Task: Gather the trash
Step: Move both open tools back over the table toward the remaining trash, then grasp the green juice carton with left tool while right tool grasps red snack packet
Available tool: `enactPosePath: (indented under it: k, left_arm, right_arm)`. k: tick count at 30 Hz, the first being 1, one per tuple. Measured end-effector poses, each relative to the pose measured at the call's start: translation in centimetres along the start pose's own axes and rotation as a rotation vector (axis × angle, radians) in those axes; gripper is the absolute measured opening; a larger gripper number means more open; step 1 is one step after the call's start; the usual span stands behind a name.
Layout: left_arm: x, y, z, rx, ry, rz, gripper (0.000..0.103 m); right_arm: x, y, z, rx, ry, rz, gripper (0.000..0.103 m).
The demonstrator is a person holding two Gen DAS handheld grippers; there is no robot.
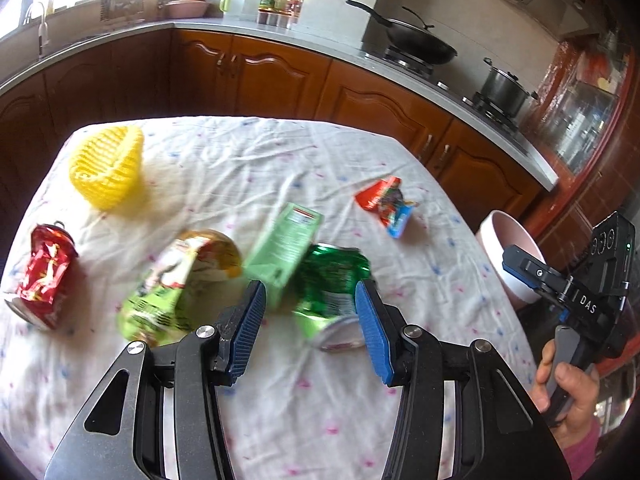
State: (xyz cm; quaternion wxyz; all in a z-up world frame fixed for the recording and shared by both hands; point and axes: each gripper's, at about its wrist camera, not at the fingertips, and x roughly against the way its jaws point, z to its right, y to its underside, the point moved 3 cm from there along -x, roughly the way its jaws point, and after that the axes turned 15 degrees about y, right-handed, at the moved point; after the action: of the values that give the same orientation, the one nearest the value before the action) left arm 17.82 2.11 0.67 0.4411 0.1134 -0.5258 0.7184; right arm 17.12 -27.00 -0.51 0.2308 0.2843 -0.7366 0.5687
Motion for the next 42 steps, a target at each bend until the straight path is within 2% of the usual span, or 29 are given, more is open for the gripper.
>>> enactPosePath:
  k: [8, 12, 16, 19, 29, 31, 32, 34, 35, 37, 42]
  left_arm:
    - [-1.6, -0.9, -1.9, -0.035, -0.043, -0.042, 0.047]
    - [-2.6, -1.3, -2.6, -0.045, -0.027, -0.07, 0.047]
    - [-3.2, -1.7, -2.4, -0.098, -0.028, -0.091, 0.047]
    - [-3.8, -1.9, -2.4, -0.12, -0.011, -0.113, 0.048]
    - [-6.2, -1.8, -3.0, -0.141, -0.024, -0.175, 0.047]
    - [-6.5, -1.7, -3.0, -0.145, -0.025, -0.18, 0.045]
    - [-6.7, -1.7, -2.9, -0.146, -0.025, -0.183, 0.039]
    - [-6.7, -1.7, -2.9, -0.142, -0.024, -0.182, 0.038]
    - [-6.6, -1.8, -2.9, -0.138, -0.023, -0.174, 0.036]
    - [-6.2, -2.0, -2.8, -0.129, -0.021, -0.157, 0.035]
    - [-4.5, -2.9, -2.6, -0.093, -0.015, -0.091, 0.034]
  right_arm:
    - [-2.1, -1.0, -1.6, 0.007, -0.002, -0.013, 0.078]
    - [-3.4, -1.6, -2.2, 0.015, 0.003, -0.019, 0.068]
    - [-5.6, -2.2, -2.4, 0.005, 0.008, -0.049, 0.058]
    - [-7.2, -2.5, -2.1, -0.016, 0.017, -0.072, 0.055]
    - [-12.1, -3.6, -1.9, -0.045, 0.035, -0.133, 0.049]
    - [-13.0, -3.4, -1.7, -0.049, 0.037, -0.153, 0.036]
    - [-13.2, -3.3, -1.6, -0.047, 0.043, -0.159, 0.031]
    - [-13.5, -3.2, -1.4, -0.04, 0.053, -0.163, 0.01]
    - [-13.4, -3.2, -1.3, -0.039, 0.052, -0.161, 0.006]
    - [-13.0, -3.3, -1.3, -0.035, 0.057, -0.144, 0.001]
    - [-11.0, -3.5, -1.8, -0.016, 0.042, -0.102, 0.001]
